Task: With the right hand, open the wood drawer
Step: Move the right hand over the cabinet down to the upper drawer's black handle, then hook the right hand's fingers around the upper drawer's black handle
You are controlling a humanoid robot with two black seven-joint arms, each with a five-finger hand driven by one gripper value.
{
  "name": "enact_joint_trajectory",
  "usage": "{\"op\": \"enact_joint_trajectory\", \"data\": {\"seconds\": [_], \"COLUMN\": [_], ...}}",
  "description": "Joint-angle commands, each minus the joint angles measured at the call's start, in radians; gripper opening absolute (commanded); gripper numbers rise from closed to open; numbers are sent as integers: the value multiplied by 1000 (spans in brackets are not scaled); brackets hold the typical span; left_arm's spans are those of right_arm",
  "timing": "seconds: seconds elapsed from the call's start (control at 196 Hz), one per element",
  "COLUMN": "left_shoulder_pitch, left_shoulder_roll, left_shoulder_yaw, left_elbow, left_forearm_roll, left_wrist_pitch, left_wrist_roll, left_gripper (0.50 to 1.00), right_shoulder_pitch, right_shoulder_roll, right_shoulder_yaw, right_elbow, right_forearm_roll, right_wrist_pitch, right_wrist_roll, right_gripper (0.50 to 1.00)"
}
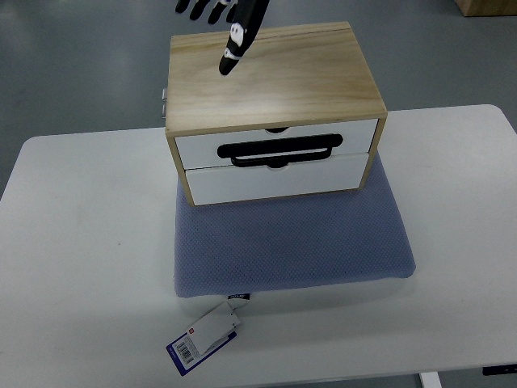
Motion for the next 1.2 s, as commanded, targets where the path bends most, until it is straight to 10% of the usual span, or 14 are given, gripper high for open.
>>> {"op": "enact_joint_trajectory", "data": {"seconds": [0.0,0.576,1.197], "left_shoulder_pitch": [0,0,0], "left_shoulder_roll": [0,0,0], "left_shoulder_yaw": [1,-2,0], "left_elbow": [2,13,13], "left_forearm_roll": [1,-1,-1], "left_wrist_pitch": [0,0,0], "left_wrist_roll": [0,0,0], "left_gripper": [1000,1000,1000], "right_shoulder_pitch": [18,-106,-160], "right_shoulder_roll": [13,97,96], "right_shoulder_yaw": [-28,-79,-135], "right_elbow": [106,112,84], "right_forearm_roll": [13,74,34], "right_wrist_pitch": [-8,-180,-189], "right_wrist_roll": [-32,-217,-224], "right_gripper": [942,944,944]}}
